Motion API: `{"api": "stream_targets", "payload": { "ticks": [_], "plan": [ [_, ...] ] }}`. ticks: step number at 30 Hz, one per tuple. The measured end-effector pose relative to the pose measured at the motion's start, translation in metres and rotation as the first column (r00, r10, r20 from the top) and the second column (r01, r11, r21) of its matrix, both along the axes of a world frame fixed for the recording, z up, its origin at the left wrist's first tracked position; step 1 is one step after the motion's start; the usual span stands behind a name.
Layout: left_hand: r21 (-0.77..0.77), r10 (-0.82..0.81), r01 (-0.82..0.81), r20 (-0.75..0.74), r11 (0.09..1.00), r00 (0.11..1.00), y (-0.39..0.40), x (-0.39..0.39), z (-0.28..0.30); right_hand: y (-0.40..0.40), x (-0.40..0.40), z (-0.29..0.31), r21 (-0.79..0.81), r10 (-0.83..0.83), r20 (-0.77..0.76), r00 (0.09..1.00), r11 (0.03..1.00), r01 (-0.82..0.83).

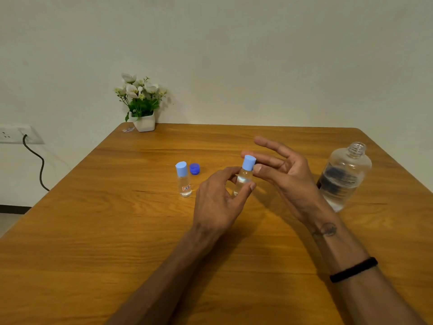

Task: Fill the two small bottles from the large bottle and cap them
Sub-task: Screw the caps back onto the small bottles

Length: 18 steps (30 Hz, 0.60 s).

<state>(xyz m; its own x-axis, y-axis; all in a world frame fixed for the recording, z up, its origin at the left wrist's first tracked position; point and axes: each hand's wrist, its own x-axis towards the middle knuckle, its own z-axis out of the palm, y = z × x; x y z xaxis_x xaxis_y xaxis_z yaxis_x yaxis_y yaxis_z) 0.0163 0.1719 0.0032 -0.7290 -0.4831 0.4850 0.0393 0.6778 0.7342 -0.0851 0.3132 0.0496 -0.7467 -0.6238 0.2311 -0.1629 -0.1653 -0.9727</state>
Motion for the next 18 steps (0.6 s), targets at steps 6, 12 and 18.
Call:
{"api": "stream_targets", "payload": {
  "ticks": [6, 12, 18],
  "plan": [
    [-0.005, 0.007, -0.007, 0.007, 1.000, 1.000, 0.0002, 0.0005, 0.0008, -0.0012, 0.0007, -0.0031, 0.046, -0.128, -0.058, 0.990, 0.990, 0.131],
    [0.014, -0.006, 0.006, -0.013, 1.000, 1.000, 0.0007, 0.0000, 0.0002, -0.0046, 0.0026, -0.0036, 0.064, -0.128, -0.109, 0.986, 0.989, 0.135],
    [0.006, 0.004, -0.004, -0.018, 1.000, 1.000, 0.0006, 0.0007, 0.0009, -0.0034, 0.0019, -0.0028, 0.030, -0.058, -0.006, 0.998, 0.998, 0.058]
  ]
}}
